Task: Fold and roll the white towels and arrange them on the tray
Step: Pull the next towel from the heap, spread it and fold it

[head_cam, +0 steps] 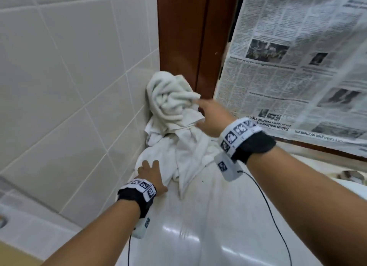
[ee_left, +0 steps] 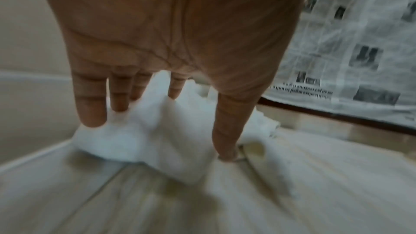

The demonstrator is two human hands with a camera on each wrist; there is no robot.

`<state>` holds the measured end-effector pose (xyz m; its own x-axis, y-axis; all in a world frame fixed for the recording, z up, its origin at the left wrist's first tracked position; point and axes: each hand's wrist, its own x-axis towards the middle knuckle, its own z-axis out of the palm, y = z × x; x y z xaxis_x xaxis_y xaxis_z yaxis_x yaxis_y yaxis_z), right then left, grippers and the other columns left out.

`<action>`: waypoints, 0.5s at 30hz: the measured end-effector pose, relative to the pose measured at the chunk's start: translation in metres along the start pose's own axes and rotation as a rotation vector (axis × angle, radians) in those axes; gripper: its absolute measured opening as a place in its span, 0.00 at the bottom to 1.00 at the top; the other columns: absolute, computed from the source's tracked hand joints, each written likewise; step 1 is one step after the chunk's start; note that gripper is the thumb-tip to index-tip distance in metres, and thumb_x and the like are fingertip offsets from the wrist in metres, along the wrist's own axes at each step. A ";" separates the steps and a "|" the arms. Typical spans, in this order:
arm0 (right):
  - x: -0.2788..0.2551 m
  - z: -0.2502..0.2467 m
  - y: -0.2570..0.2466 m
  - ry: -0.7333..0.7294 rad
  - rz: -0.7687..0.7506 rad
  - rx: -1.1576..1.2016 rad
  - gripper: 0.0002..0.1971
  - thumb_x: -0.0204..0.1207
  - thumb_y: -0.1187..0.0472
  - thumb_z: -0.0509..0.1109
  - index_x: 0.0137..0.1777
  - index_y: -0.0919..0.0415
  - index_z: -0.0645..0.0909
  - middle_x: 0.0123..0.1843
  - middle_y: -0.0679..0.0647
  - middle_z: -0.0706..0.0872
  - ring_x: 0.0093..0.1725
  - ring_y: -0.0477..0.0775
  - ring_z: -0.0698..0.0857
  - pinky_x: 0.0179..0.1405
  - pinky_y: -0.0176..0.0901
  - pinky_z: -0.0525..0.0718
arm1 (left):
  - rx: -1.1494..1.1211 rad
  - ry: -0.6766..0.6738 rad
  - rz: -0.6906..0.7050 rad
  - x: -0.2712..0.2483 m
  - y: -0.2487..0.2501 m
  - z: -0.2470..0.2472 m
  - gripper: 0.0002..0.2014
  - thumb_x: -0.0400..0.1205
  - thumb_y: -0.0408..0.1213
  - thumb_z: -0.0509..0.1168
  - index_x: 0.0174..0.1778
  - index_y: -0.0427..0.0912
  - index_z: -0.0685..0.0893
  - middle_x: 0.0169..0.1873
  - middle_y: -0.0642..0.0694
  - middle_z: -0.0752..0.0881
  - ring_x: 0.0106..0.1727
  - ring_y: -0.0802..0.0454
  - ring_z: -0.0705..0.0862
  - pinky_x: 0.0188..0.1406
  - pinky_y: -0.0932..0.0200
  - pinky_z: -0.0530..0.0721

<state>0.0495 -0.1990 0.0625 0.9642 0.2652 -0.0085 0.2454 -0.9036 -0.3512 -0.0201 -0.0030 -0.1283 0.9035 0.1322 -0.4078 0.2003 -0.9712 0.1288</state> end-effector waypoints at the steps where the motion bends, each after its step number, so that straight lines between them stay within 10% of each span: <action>1: -0.002 0.016 0.010 -0.059 0.036 -0.004 0.36 0.79 0.56 0.72 0.85 0.44 0.61 0.80 0.57 0.69 0.76 0.61 0.75 0.71 0.51 0.76 | 0.044 0.017 -0.003 0.007 -0.001 0.005 0.49 0.70 0.56 0.77 0.79 0.48 0.55 0.78 0.35 0.55 0.77 0.34 0.63 0.67 0.42 0.75; 5: -0.016 0.061 0.048 -0.218 0.136 -0.036 0.36 0.81 0.55 0.71 0.86 0.45 0.60 0.83 0.55 0.66 0.80 0.57 0.71 0.75 0.49 0.72 | 0.141 0.131 0.101 0.023 -0.008 0.011 0.24 0.81 0.49 0.65 0.70 0.44 0.72 0.65 0.38 0.71 0.65 0.36 0.74 0.57 0.46 0.79; 9: -0.025 0.079 0.070 -0.244 0.180 0.034 0.36 0.80 0.54 0.72 0.86 0.45 0.60 0.84 0.55 0.67 0.80 0.56 0.70 0.77 0.48 0.72 | -0.245 0.152 0.175 0.011 -0.007 -0.024 0.16 0.82 0.44 0.59 0.56 0.36 0.82 0.55 0.36 0.84 0.57 0.38 0.83 0.51 0.54 0.78; 13: -0.042 0.089 0.075 -0.318 0.167 0.113 0.48 0.74 0.46 0.78 0.87 0.43 0.52 0.81 0.57 0.69 0.75 0.58 0.76 0.73 0.52 0.76 | -0.557 0.569 0.256 -0.030 0.004 -0.092 0.05 0.83 0.33 0.62 0.44 0.37 0.81 0.41 0.36 0.86 0.44 0.38 0.84 0.40 0.54 0.79; 15: -0.055 0.091 0.069 -0.347 0.118 0.217 0.58 0.67 0.43 0.83 0.87 0.40 0.43 0.81 0.58 0.68 0.75 0.59 0.76 0.71 0.55 0.79 | -0.748 0.724 0.354 -0.065 0.015 -0.130 0.07 0.83 0.34 0.62 0.40 0.43 0.81 0.33 0.48 0.84 0.35 0.57 0.81 0.30 0.68 0.74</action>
<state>0.0046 -0.2454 -0.0460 0.8841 0.2951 -0.3623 0.0723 -0.8524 -0.5178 -0.0263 -0.0003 0.0174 0.9147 0.1923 0.3554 -0.1556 -0.6440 0.7490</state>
